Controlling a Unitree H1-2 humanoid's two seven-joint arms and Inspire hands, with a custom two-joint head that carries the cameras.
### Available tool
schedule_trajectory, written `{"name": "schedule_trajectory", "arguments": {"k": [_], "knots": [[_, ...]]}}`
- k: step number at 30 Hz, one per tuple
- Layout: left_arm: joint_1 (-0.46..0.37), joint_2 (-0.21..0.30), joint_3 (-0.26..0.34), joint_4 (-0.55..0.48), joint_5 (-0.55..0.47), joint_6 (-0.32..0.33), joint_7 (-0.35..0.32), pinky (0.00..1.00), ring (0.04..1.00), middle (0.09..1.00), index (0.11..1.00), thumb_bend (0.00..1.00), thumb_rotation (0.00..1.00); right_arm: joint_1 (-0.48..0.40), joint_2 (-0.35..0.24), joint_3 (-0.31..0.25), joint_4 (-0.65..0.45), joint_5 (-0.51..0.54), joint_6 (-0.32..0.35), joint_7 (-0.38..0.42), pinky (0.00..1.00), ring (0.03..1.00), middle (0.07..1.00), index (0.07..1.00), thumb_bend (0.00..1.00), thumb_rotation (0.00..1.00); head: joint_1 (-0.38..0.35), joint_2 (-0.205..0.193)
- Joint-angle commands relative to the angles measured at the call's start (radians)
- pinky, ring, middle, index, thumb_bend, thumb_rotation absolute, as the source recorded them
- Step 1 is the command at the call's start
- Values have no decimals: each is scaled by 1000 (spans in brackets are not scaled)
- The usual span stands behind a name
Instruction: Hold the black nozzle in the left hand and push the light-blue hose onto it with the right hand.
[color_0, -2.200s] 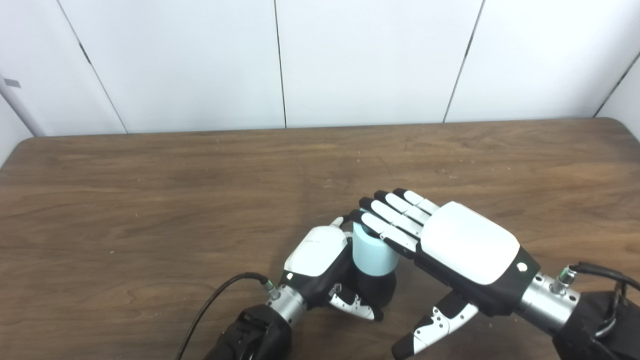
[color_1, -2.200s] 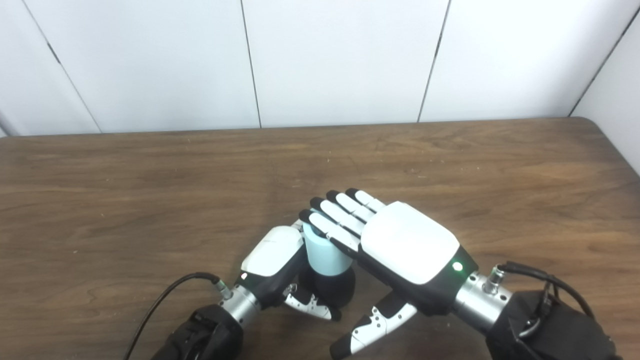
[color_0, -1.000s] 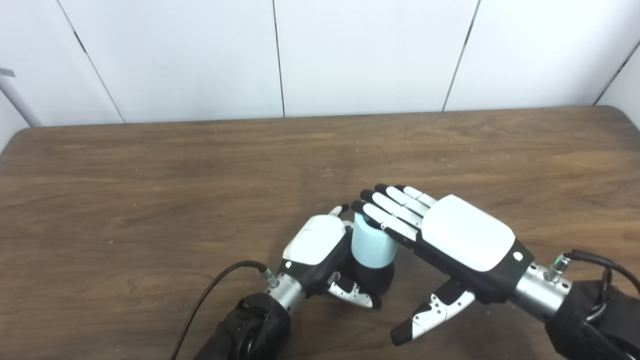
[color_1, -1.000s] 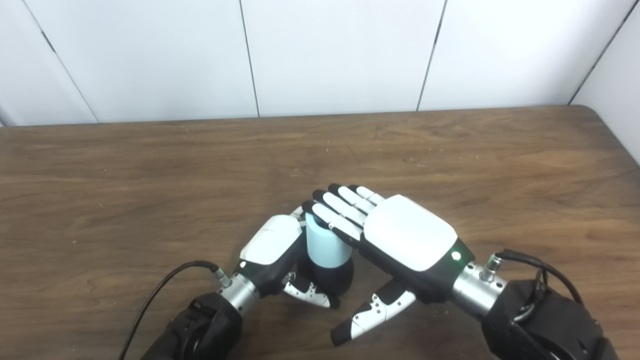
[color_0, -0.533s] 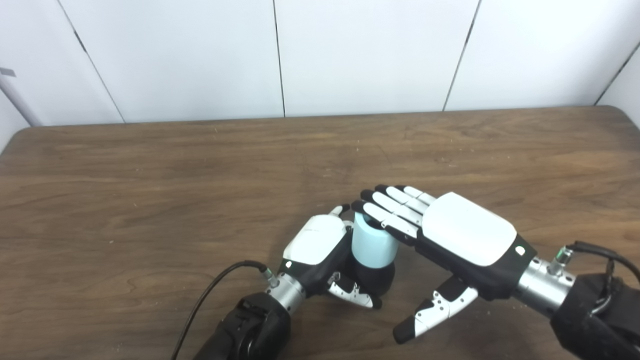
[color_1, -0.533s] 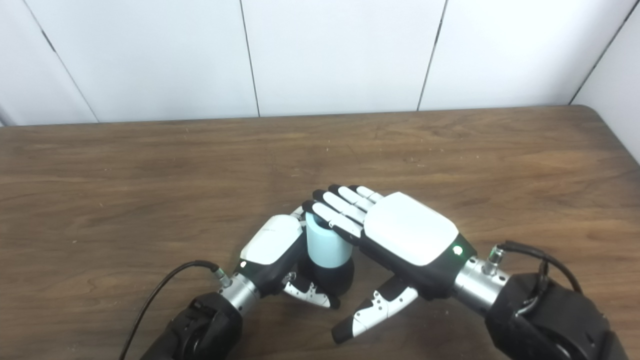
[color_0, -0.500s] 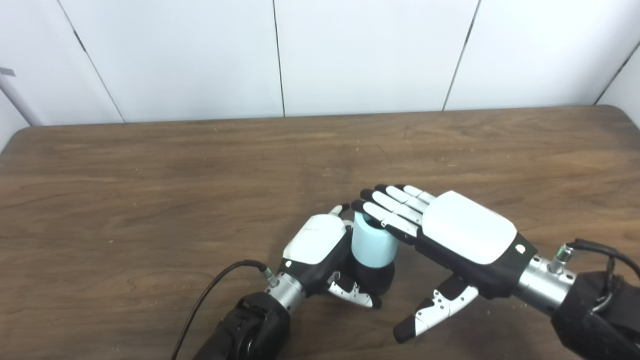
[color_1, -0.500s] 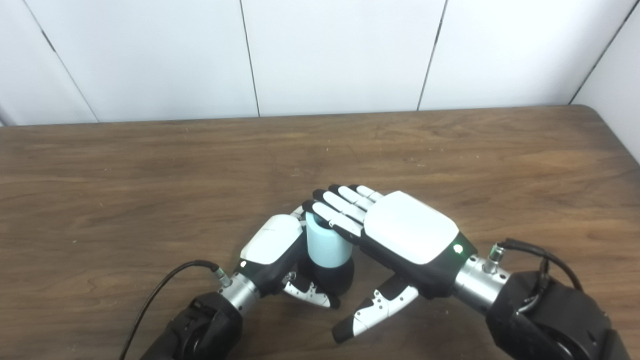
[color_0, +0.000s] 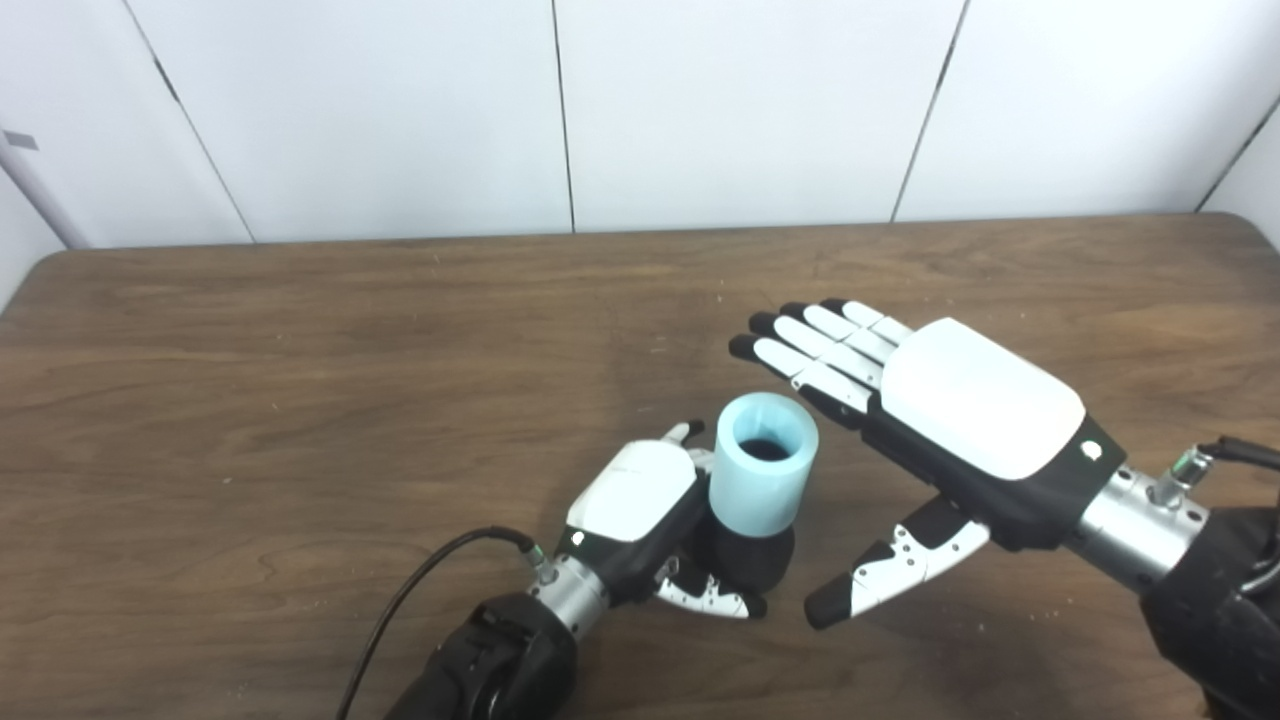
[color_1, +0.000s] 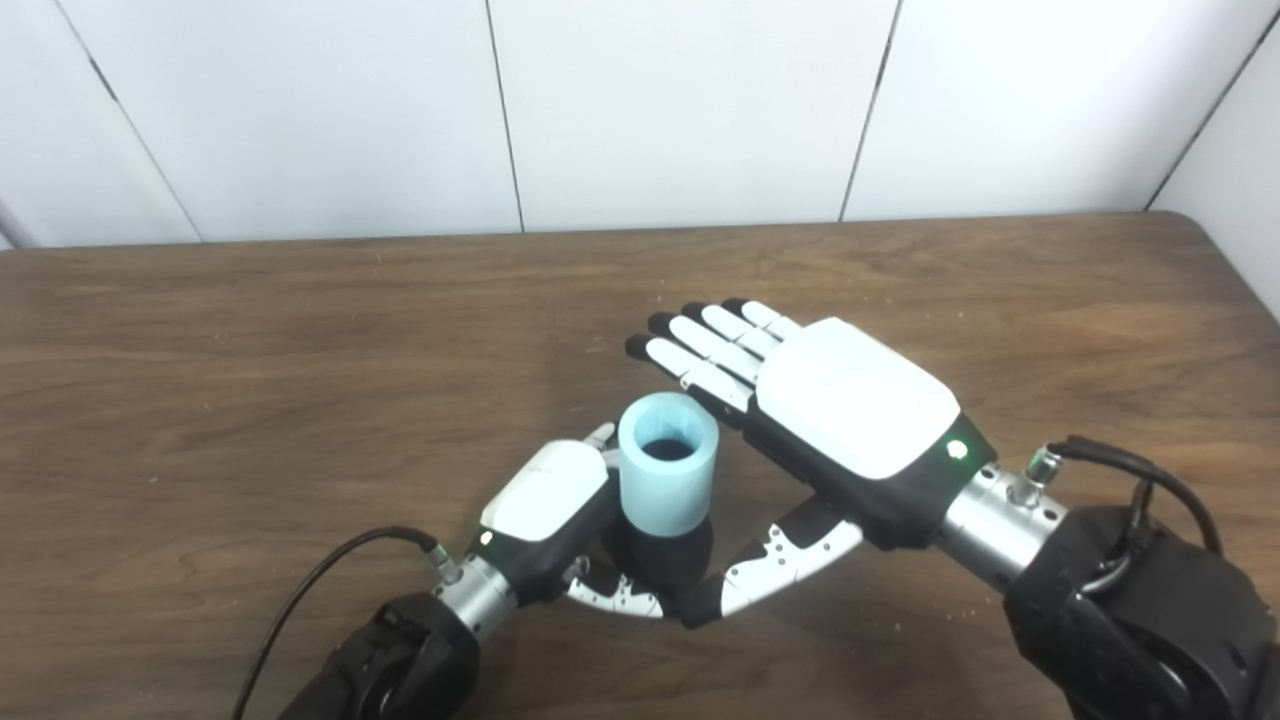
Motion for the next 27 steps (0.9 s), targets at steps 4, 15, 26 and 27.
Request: {"name": "schedule_trajectory", "arguments": {"k": [4, 15, 26, 27], "knots": [[23, 16, 47, 44, 50, -26, 79, 972, 924, 915, 869, 906, 49, -39, -15, -27, -8, -6, 38, 22, 998, 1000, 1000, 993, 670, 979, 6, -3], [3, 21, 119, 18, 45, -58, 61, 967, 914, 910, 894, 1000, 168, -40, -21, -39, 23, 5, 70, 25, 1000, 995, 996, 989, 665, 977, 2, -2], [-39, 21, 246, -127, -108, 82, -176, 998, 931, 907, 898, 1000, 186, -47, -32, -40, 32, 0, 97, 33, 1000, 990, 989, 995, 667, 974, 0, -3], [-45, 23, 260, -145, -128, 106, -200, 996, 932, 908, 899, 1000, 190, -50, -34, -42, 34, 2, 100, 33, 1000, 989, 988, 995, 667, 974, 0, -4]]}}
